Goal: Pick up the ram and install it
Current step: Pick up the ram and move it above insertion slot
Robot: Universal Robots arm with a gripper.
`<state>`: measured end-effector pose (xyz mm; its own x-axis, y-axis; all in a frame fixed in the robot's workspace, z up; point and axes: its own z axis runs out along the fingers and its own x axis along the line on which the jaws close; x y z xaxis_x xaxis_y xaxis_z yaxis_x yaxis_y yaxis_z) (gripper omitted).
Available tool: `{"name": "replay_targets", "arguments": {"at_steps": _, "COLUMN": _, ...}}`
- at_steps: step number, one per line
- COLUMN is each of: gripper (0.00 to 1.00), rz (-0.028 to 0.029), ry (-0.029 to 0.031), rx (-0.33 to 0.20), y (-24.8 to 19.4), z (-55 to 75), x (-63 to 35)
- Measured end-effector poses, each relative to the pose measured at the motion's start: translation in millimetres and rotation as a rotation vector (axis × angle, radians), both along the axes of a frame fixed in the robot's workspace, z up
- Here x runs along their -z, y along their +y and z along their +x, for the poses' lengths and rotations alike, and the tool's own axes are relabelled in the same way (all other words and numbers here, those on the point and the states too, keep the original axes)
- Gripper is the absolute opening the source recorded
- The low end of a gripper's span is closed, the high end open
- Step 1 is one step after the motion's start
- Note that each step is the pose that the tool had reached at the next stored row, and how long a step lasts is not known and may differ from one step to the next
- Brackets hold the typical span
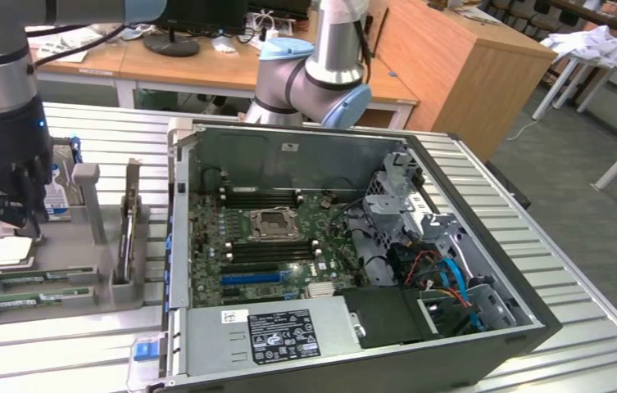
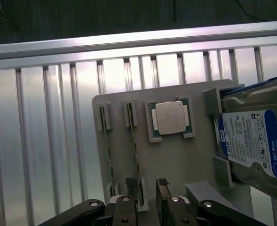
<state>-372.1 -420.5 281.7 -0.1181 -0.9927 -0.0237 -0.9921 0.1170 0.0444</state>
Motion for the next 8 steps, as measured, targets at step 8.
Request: {"name": "replay_targets", "arguments": {"at_steps": 8, "gripper": 0.3, "rz": 0.0, "ry": 0.0001, "rx": 0.0, "y": 0.0, "z": 0.0, "x": 14.5}}
